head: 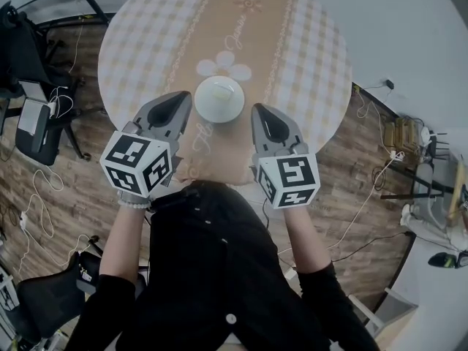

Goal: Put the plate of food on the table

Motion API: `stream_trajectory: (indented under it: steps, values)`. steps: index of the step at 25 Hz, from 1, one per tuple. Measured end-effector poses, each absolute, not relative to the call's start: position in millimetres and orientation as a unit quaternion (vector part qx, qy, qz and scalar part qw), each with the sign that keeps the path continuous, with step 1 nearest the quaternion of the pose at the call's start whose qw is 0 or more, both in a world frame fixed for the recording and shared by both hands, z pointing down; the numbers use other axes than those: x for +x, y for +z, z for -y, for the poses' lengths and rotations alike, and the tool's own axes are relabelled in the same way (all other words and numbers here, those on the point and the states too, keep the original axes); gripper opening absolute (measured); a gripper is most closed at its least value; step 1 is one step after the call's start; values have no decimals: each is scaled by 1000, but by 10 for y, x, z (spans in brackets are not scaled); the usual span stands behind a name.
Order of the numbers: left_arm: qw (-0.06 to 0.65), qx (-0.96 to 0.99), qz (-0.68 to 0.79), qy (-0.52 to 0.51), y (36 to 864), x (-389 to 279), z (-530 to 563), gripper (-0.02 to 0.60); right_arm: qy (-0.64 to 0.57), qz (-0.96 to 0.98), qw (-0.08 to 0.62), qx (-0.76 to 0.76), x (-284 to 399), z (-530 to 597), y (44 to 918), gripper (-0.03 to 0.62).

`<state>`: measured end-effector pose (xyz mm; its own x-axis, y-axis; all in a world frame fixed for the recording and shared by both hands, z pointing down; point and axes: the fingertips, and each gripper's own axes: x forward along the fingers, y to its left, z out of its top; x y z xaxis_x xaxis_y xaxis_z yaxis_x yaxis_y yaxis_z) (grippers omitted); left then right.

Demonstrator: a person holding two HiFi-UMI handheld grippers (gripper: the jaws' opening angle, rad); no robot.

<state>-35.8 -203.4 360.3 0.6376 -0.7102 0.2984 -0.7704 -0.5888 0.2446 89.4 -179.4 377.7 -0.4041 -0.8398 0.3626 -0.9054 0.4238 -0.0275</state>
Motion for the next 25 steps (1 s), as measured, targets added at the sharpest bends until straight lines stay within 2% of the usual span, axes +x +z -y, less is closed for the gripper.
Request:
stream_trajectory:
  steps: [15,25]
  values:
    - [92,909,401,64,2986,-178,1831,3,28,842,116,526,837,1721,3033,2]
    - [80,910,398,80,2852,-152,1719,3,25,830,110,546,960,1676,2899,0]
